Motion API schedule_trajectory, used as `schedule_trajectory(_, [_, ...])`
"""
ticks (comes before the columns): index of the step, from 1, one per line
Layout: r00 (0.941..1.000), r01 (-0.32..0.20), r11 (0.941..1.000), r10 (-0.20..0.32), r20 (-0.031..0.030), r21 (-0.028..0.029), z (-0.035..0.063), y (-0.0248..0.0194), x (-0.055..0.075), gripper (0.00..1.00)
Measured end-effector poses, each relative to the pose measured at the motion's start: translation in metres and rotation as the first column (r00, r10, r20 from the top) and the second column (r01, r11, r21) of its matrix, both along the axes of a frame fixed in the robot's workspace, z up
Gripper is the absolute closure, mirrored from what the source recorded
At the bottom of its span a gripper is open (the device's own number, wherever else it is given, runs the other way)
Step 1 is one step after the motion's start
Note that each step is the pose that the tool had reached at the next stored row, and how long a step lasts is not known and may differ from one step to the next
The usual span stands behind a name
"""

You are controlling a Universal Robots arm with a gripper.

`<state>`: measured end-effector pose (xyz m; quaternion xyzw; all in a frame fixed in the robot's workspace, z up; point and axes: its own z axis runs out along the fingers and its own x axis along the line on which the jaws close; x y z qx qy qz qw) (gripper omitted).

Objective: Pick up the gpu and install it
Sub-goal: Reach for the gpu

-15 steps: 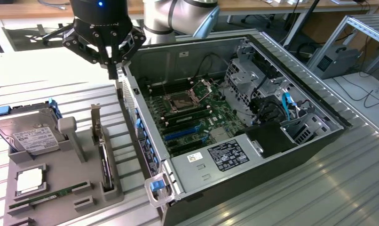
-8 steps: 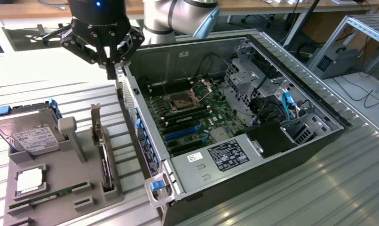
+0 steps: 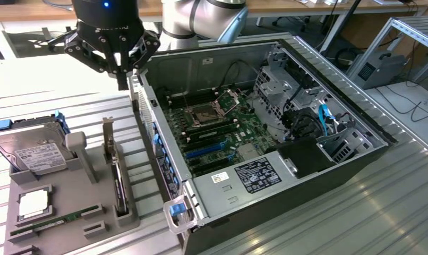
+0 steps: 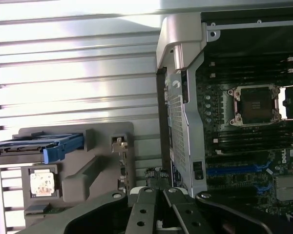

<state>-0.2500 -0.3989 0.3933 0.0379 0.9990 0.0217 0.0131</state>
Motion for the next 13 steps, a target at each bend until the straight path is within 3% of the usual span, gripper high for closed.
schedule_trajectory(13, [1.0000,0.000,1.0000,0.000,0.0000,0.0000,0.0000,0.0000,-0.0079,0.89])
